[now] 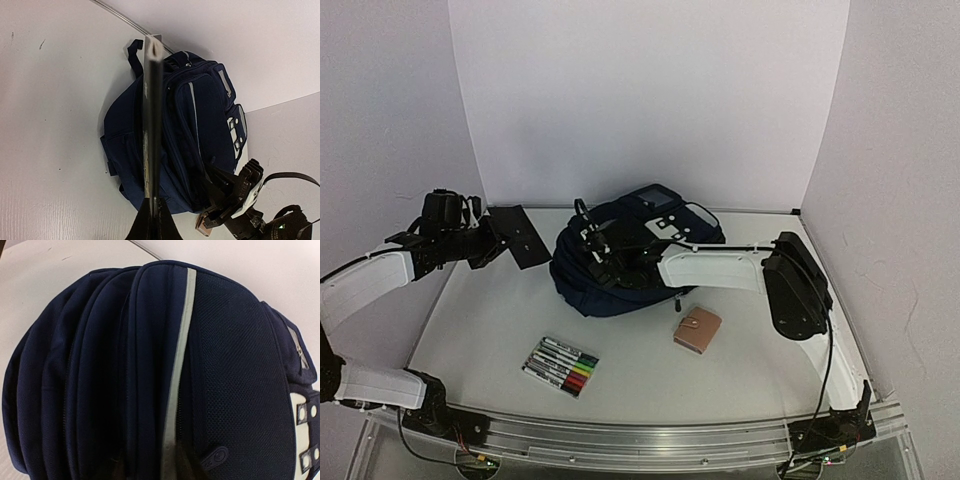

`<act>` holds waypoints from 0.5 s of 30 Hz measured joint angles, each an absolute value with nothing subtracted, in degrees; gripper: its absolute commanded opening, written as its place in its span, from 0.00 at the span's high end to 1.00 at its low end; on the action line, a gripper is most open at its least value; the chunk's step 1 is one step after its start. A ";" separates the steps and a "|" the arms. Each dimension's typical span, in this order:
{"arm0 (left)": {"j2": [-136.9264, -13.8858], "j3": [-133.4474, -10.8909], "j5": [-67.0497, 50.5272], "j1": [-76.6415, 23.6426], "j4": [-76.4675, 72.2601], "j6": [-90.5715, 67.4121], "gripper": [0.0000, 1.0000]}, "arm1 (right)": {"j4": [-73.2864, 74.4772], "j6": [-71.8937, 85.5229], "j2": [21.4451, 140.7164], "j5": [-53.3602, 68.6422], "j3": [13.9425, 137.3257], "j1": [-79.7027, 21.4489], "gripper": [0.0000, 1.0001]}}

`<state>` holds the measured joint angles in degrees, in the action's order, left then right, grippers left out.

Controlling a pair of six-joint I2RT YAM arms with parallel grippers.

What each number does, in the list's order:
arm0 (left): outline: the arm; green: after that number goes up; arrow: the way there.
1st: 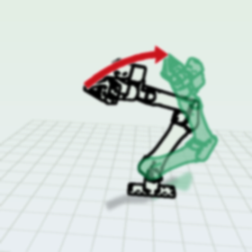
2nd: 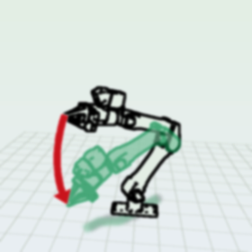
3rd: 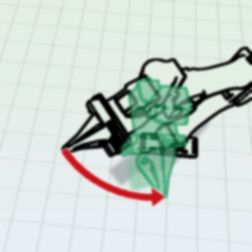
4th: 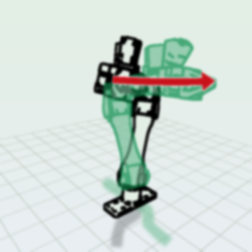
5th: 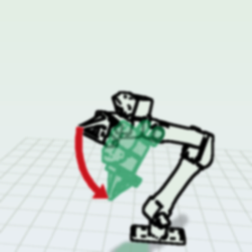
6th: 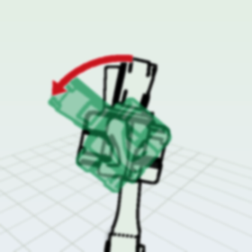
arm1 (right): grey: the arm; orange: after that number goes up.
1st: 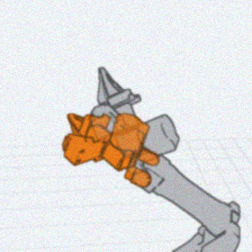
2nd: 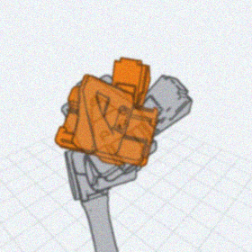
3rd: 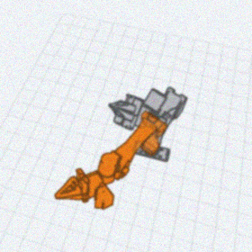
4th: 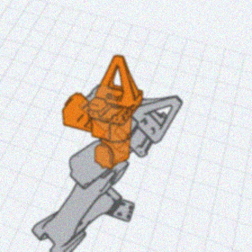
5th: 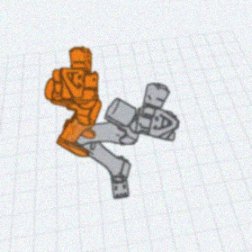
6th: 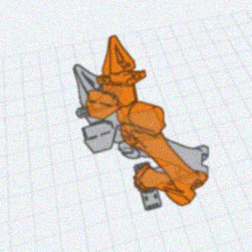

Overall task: Pack the student bag
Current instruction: Place the stationery in the student bag.

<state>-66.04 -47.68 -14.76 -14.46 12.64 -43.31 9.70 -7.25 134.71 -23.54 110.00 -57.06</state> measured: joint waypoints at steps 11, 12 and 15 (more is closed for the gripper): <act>-66.04 -47.68 -16.69 -14.41 12.44 -43.45 1.00 | 10.01 -0.97 134.33 -24.88 110.38 -57.06 1.00; -66.06 -47.68 -16.99 -14.41 12.35 -43.50 1.00 | 10.23 0.45 133.95 -23.88 110.39 -56.76 1.00; -66.52 -47.68 -19.04 -14.39 11.13 -43.87 1.00 | 10.89 5.70 131.92 -18.73 110.37 -54.93 1.00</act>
<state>-66.52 -47.68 -19.04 -14.39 11.13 -43.87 10.89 5.70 131.92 -18.73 110.37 -54.93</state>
